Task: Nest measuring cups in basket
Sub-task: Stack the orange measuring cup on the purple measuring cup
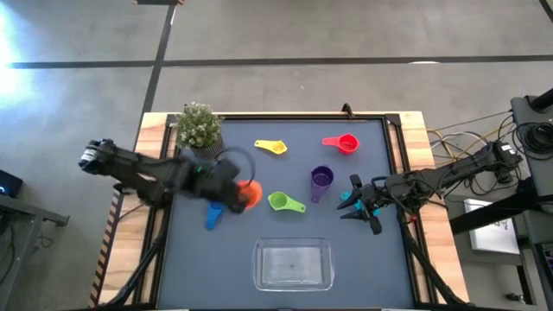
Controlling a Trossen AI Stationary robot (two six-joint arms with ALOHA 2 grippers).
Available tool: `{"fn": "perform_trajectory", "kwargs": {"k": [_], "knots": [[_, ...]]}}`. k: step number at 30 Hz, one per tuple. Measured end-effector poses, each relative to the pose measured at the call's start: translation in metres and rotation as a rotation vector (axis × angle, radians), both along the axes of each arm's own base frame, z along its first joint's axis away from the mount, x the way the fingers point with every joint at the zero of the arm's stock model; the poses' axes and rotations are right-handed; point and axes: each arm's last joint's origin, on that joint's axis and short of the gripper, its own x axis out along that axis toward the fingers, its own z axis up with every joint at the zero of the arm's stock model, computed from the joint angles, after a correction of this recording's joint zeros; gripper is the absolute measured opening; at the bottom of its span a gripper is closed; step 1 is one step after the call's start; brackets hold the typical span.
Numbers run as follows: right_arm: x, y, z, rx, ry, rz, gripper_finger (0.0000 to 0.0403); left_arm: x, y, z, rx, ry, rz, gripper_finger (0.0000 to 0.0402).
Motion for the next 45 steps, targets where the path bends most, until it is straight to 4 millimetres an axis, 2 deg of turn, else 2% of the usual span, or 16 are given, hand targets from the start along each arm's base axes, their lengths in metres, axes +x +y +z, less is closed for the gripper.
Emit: {"fn": "perform_trajectory", "kwargs": {"k": [5, 10, 14, 20, 26, 31, 35, 41, 45], "knots": [[-0.004, -0.001, 0.006, 0.013, -0.037, -0.003, 0.0128, 0.052, 0.046, -0.015, -0.038, -0.053, -0.099, 0.0000], [-0.012, -0.004, 0.007, 0.018, -0.021, -0.037, 0.0128, 0.095, 0.078, -0.029, -0.017, -0.007, -0.160, 0.0000], [-0.014, -0.010, 0.009, 0.015, -0.040, -0.202, 0.0128, 0.130, 0.088, -0.034, 0.012, 0.014, -0.252, 0.0000], [-0.014, -0.019, 0.009, -0.040, -0.058, -0.500, 0.0128, 0.170, 0.093, -0.023, 0.102, 0.010, -0.288, 0.0000], [-0.013, -0.023, 0.019, -0.039, -0.154, -0.649, 0.0129, 0.189, 0.101, -0.017, 0.288, 0.148, -0.117, 0.0000], [-0.009, -0.024, 0.028, -0.048, -0.244, -0.741, 0.0151, 0.206, 0.102, -0.021, 0.379, 0.190, -0.039, 0.0000], [-0.002, -0.024, 0.028, -0.099, -0.258, -0.792, 0.0188, 0.209, 0.101, -0.030, 0.393, 0.177, -0.028, 0.0000], [0.014, -0.035, 0.017, -0.101, -0.208, -0.894, 0.0260, 0.209, 0.097, -0.029, 0.424, 0.173, -0.004, 0.0000], [0.026, -0.042, 0.010, -0.097, -0.198, -0.920, 0.0292, 0.210, 0.092, -0.029, 0.427, 0.168, -0.014, 0.0000]]}}
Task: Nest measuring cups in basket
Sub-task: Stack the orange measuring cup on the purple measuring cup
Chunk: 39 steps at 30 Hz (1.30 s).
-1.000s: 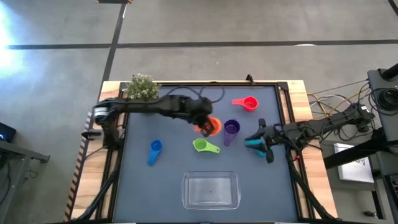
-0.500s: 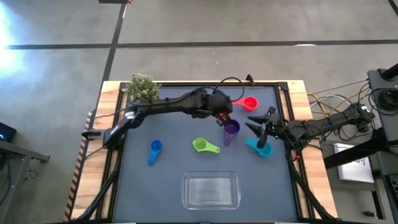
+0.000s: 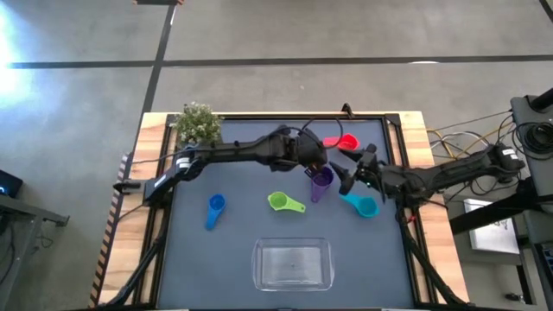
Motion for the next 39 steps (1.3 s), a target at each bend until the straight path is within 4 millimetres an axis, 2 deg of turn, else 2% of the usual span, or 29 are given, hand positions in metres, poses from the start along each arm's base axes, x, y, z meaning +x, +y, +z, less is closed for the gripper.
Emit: {"fn": "perform_trajectory", "kwargs": {"k": [6, 13, 17, 21, 22, 23, 27, 33, 36, 39], "knots": [[0.017, -0.007, -0.003, 0.007, -0.029, 0.023, 0.0298, 0.000, -0.003, 0.001, 0.020, -0.001, 0.004, 0.0000], [0.039, -0.013, -0.004, -0.021, 0.065, -0.011, 0.0265, 0.000, -0.010, 0.001, 0.023, -0.001, -0.009, 0.0000], [0.048, -0.016, -0.004, -0.019, 0.120, -0.027, 0.0196, 0.000, -0.015, 0.001, 0.036, 0.011, -0.017, 0.0000], [0.050, -0.017, 0.000, -0.041, 0.136, -0.015, 0.0073, -0.003, -0.018, -0.001, 0.028, 0.038, -0.019, 0.0011], [0.049, -0.017, 0.001, -0.050, 0.142, -0.005, 0.0041, -0.004, -0.020, -0.001, 0.018, 0.050, -0.027, 0.0020], [0.048, -0.017, 0.002, -0.058, 0.149, 0.003, 0.0028, -0.004, -0.023, -0.002, 0.012, 0.061, -0.037, 0.0033], [0.041, -0.016, 0.008, -0.074, 0.195, 0.021, 0.0016, -0.012, -0.031, 0.003, 0.009, 0.105, -0.059, 0.0105], [0.021, -0.023, 0.012, -0.080, 0.295, 0.007, 0.0013, -0.038, -0.042, 0.037, 0.080, 0.104, -0.043, 0.0218], [0.009, -0.031, 0.016, 0.020, 0.404, 0.088, 0.0013, -0.054, -0.060, 0.057, 0.165, 0.087, -0.054, 0.0248], [-0.001, -0.041, 0.029, 0.141, 0.449, 0.212, 0.0013, -0.066, -0.085, 0.072, 0.203, 0.053, -0.104, 0.0253]]}}
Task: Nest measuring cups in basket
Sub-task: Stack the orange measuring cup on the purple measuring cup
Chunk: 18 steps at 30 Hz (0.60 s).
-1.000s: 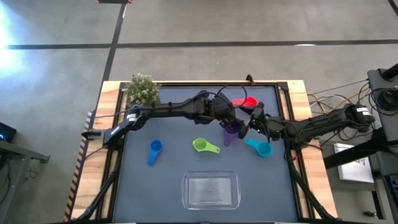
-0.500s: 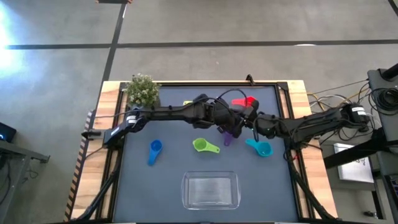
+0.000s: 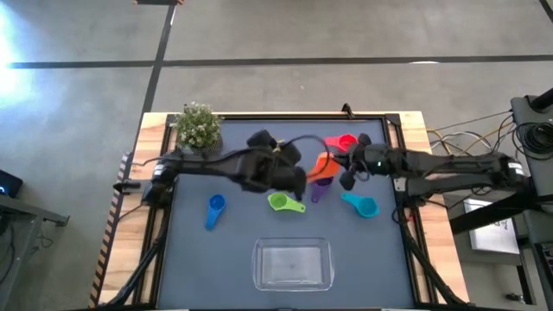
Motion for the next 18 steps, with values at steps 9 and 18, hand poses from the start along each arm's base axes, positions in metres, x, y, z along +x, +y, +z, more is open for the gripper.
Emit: {"fn": "perform_trajectory", "kwargs": {"k": [9, 18], "knots": [[-0.008, -0.028, 0.029, 0.243, 0.018, 0.247, 0.0013, -0.031, -0.057, 0.005, 0.005, -0.057, -0.095, 0.0217], [-0.006, -0.045, -0.004, 0.321, 0.017, 0.315, 0.0013, -0.072, -0.088, -0.023, -0.092, -0.308, -0.209, 0.0184]]}}
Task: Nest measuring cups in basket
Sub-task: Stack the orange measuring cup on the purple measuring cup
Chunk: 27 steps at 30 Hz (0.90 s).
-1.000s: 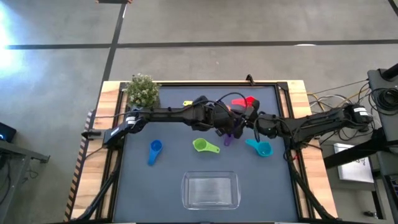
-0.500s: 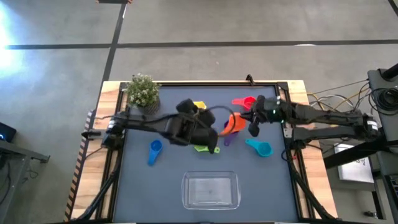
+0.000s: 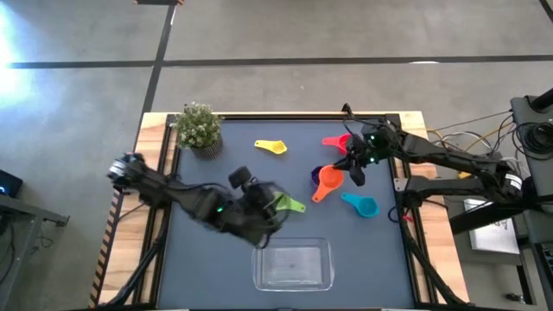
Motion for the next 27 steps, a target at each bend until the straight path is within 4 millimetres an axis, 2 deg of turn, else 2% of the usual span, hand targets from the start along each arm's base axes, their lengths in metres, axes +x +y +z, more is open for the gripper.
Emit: {"fn": "perform_trajectory", "kwargs": {"k": [6, 15, 22, 27], "knots": [[0.005, -0.011, -0.017, 0.047, -0.067, -0.014, 0.0013, -0.026, 0.000, -0.033, -0.096, -0.278, -0.152, 0.0166], [0.014, -0.033, -0.047, 0.124, 0.039, -0.087, 0.0013, -0.060, 0.014, -0.087, -0.165, -0.718, -0.287, 0.0141], [0.017, -0.045, -0.057, 0.158, 0.055, -0.136, 0.0020, -0.074, 0.020, -0.118, -0.207, -0.754, -0.292, 0.0124], [0.017, -0.047, -0.059, 0.156, 0.074, -0.178, 0.0063, -0.077, 0.022, -0.126, -0.187, -0.723, -0.297, 0.0118]]}}
